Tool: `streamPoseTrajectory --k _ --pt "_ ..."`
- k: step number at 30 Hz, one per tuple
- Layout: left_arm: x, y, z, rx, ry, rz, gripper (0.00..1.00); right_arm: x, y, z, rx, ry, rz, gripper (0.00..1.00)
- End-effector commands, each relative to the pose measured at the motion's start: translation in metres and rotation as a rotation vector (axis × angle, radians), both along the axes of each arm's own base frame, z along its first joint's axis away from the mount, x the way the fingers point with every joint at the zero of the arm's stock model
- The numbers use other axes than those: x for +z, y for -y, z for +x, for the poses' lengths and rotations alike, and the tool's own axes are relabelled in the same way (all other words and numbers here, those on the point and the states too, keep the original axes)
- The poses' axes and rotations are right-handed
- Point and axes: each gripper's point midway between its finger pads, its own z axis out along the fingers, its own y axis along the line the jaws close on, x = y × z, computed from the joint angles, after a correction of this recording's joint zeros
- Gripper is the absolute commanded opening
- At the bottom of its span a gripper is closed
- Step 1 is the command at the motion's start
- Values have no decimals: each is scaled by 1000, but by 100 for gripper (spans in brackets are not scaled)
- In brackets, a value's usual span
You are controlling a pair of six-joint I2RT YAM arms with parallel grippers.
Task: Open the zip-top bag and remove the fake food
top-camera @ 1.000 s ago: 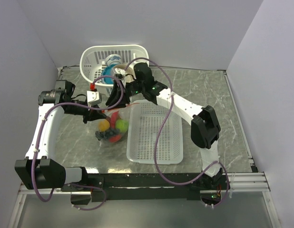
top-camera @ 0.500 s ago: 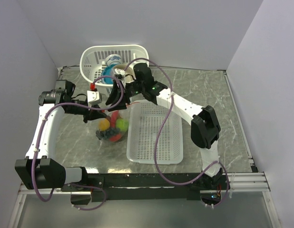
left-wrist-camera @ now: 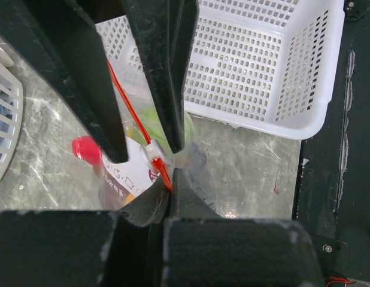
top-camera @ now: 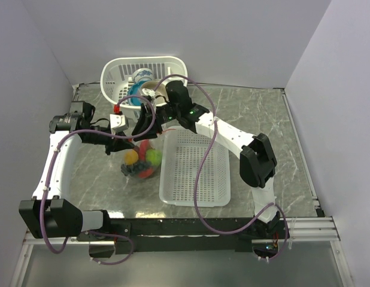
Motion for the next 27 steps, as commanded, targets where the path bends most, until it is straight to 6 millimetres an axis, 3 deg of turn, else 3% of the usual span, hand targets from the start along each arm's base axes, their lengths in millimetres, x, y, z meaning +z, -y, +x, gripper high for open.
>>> streamPoseTrajectory --k 1,5,9,13,27 --pt "10 3 -2 -6 41 -16 2 8 -6 -1 12 20 18 30" --pt "11 3 0 -1 50 -18 2 9 -6 0 4 23 17 24" --pt "11 3 1 7 50 -16 2 6 -7 1 -4 26 9 7" --pt "10 1 3 15 52 -3 2 -1 -6 4 -29 48 -13 0" --pt "18 -10 7 58 111 69 1 -31 0 30 -131 96 -95 0"
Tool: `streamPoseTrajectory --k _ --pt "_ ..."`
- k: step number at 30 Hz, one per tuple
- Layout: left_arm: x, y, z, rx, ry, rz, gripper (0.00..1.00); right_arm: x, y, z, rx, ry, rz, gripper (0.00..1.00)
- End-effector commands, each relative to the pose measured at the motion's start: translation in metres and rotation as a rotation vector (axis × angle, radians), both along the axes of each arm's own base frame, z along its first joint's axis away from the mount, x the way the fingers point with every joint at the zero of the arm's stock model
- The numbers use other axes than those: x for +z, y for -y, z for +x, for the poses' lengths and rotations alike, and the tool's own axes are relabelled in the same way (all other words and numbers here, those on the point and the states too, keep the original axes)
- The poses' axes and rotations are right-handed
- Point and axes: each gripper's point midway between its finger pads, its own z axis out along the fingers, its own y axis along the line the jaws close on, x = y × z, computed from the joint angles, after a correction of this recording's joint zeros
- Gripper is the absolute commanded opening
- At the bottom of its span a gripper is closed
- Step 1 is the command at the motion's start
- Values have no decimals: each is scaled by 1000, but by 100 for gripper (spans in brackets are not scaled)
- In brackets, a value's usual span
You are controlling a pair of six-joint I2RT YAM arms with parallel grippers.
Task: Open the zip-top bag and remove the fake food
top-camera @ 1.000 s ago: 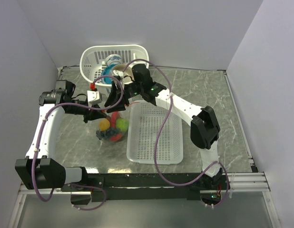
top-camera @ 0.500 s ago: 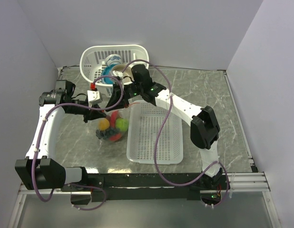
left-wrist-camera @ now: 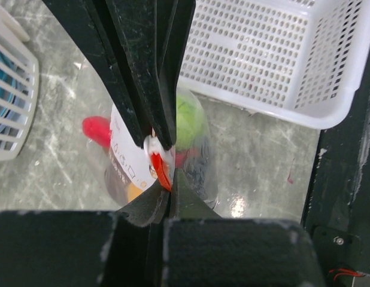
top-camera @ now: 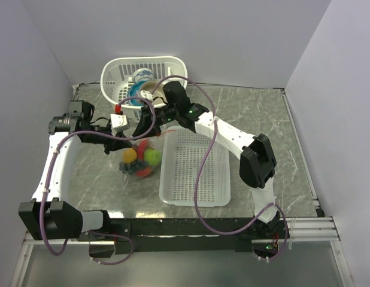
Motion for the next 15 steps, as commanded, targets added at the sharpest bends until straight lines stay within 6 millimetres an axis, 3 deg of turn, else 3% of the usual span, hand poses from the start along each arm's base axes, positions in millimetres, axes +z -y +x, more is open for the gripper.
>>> streamPoseTrajectory --k 1,7,11,15 --pt "23 -2 0 11 107 16 1 -23 3 21 -79 32 -62 0" --pt "39 -17 9 57 154 34 1 -47 16 39 -150 55 -119 0" --pt "59 -41 19 98 195 38 1 -50 28 58 -210 59 -118 0" --pt "63 -65 22 172 191 57 1 -49 40 83 -280 59 -113 0"
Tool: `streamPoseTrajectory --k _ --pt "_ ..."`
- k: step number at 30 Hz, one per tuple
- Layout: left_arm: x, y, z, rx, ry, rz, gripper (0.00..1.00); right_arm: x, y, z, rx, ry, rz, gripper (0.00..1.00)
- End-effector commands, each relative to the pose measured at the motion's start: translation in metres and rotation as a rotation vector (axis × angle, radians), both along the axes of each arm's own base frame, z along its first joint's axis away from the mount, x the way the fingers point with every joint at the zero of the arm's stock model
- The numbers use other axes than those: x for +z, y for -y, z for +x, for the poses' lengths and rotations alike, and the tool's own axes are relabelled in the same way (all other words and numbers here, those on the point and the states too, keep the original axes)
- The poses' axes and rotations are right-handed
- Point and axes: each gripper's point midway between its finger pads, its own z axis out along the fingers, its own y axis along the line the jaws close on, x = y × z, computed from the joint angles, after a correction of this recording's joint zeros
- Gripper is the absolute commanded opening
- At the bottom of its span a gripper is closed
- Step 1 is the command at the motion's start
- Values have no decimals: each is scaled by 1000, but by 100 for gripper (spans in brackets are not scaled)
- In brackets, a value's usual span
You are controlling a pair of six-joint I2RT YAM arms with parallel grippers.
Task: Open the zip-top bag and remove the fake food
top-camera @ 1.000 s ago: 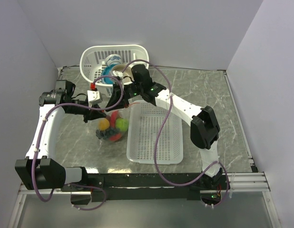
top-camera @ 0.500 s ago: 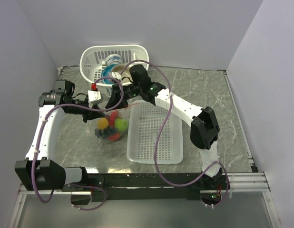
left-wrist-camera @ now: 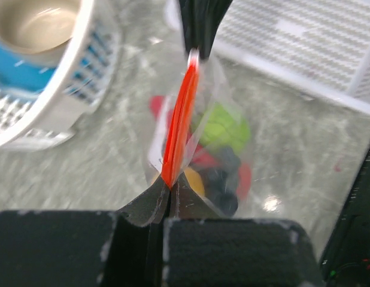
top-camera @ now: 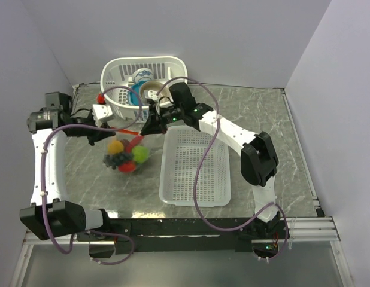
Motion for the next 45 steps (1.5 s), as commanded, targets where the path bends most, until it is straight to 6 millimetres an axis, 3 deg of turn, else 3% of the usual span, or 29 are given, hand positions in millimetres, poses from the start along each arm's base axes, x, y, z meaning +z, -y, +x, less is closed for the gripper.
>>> streamPoseTrajectory --k 1,6,17,23,26,29,30,32,35,38,40,44,45 --pt "25 -17 -2 25 86 -5 1 -13 24 44 -141 8 -30 0" --pt "22 -31 -2 65 93 27 1 -17 37 64 -204 7 -37 0" --pt "29 -75 14 175 129 61 1 -74 59 85 -315 -14 -180 0" --pt "30 -86 15 199 144 73 1 -83 62 91 -335 -40 -195 0" --pt "26 -82 13 184 143 56 1 -76 57 92 -332 -56 -168 0" --pt "29 -74 20 154 177 2 2 -49 42 95 -336 -43 -82 0" --pt "39 -71 29 149 215 -38 2 -38 36 99 -348 -27 -54 0" --pt "64 -80 68 228 279 -91 2 -18 19 102 -363 -5 9 0" --pt "71 -91 87 268 307 -96 2 -1 2 101 -372 27 48 0" --pt "53 -93 87 272 284 -88 3 -4 -8 90 -384 66 52 0" --pt "30 -84 75 233 250 -89 4 -17 -9 79 -384 56 29 0" --pt "-27 -65 35 153 97 -70 7 -37 -1 62 -393 17 -21 0" --pt "-45 -55 14 130 -17 -90 12 -45 6 52 -395 -5 -37 3"
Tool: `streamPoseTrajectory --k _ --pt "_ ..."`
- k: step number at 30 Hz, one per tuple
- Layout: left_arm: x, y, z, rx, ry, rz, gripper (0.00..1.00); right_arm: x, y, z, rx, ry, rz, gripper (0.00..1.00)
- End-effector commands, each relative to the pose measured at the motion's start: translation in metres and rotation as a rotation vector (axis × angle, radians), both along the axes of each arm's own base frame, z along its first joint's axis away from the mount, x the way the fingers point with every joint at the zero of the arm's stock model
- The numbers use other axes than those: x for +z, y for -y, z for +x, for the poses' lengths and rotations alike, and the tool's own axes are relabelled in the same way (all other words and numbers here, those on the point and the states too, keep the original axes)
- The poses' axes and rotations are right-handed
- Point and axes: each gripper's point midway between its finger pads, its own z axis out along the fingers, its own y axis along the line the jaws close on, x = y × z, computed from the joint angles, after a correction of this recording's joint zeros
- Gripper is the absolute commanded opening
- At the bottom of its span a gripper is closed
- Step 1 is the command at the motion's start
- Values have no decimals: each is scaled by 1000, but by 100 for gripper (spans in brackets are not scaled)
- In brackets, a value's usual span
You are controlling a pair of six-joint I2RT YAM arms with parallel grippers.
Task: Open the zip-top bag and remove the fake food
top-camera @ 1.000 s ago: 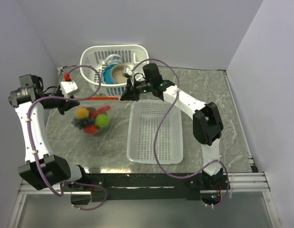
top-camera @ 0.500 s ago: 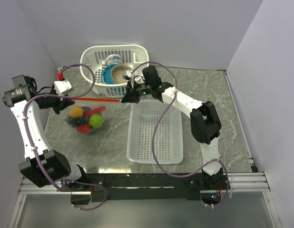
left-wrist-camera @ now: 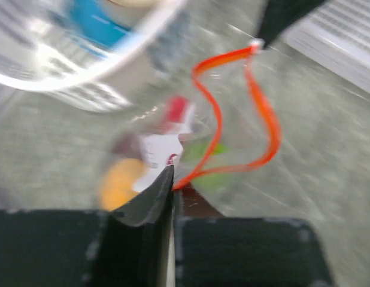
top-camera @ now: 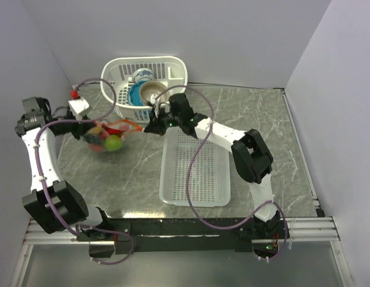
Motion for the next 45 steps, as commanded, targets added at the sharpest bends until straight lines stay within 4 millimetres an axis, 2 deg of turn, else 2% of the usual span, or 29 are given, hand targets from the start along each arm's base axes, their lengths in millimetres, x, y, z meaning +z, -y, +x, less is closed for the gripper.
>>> streamPoseTrajectory --k 1,2,3,5,6,7,8,10,11,12,14,15,17,18,19,20,21,23,24,25,26,27,29,30,32,38,44,45 --pt "-51 37 -62 -187 -170 -10 16 16 8 -26 -21 4 25 8" --pt "-62 39 -73 -196 -235 -8 20 13 10 -33 -18 -8 17 15" --pt "-69 40 -79 -177 -292 -26 29 13 14 -42 -16 -22 9 29" --pt "-91 40 -96 -155 -385 -19 37 12 14 -57 -16 -43 -19 47" --pt "-93 41 -103 -161 -376 6 54 14 19 -56 -67 -32 -37 81" --pt "-101 42 -111 -174 -380 18 66 15 21 -58 -94 -33 -46 100" --pt "-100 42 -113 -174 -372 32 76 16 19 -63 -106 -33 -49 100" --pt "-88 42 -110 -157 -340 35 99 22 22 -64 -169 -43 -41 100" --pt "-81 41 -107 -146 -327 34 99 26 19 -70 -173 -51 -34 100" --pt "-66 37 -97 -133 -285 43 99 32 18 -70 -201 -46 -33 100" --pt "-47 30 -88 -85 -261 34 99 34 8 -86 -198 -118 -57 100" --pt "-26 21 -78 -44 -222 44 99 27 6 -88 -217 -137 -82 100" --pt "-4 10 -70 1 -175 60 99 19 1 -102 -214 -155 -98 100" --pt "13 -1 -63 35 -133 81 97 15 -7 -118 -204 -150 -105 100" --pt "17 -7 -60 47 -119 89 97 11 -8 -122 -230 -135 -110 100" --pt "23 -19 -48 74 -71 113 97 2 -6 -129 -248 -129 -120 100" --pt "11 -28 -41 122 -109 82 97 -1 -12 -141 -252 -115 -122 100" --pt "-10 -46 -25 186 -138 92 97 -17 -4 -138 -366 -103 -156 100" --pt "-35 -58 -11 227 -184 52 97 -22 -4 -143 -384 -112 -162 97" --pt "-48 -61 -10 232 -224 32 98 -26 -5 -151 -396 -132 -164 90" --pt "-60 -61 -9 216 -259 15 98 -34 1 -150 -447 -126 -179 80" --pt "-82 -58 -12 184 -336 -23 97 -37 2 -154 -459 -130 -184 56" --pt "-98 -53 -14 149 -387 -68 97 -45 3 -166 -487 -122 -201 22" --pt "-112 -51 -15 125 -418 -89 97 -48 6 -165 -520 -104 -211 15" --pt "-120 -51 -12 123 -418 -102 97 -59 2 -171 -519 -95 -237 14" --pt "-143 -43 -1 141 -459 -80 97 -88 -9 -171 -518 -118 -278 13" --pt "-154 -36 2 145 -457 -54 97 -112 -26 -167 -507 -130 -317 22" --pt "-156 -34 3 141 -457 -54 99 -113 -27 -165 -507 -124 -316 27"
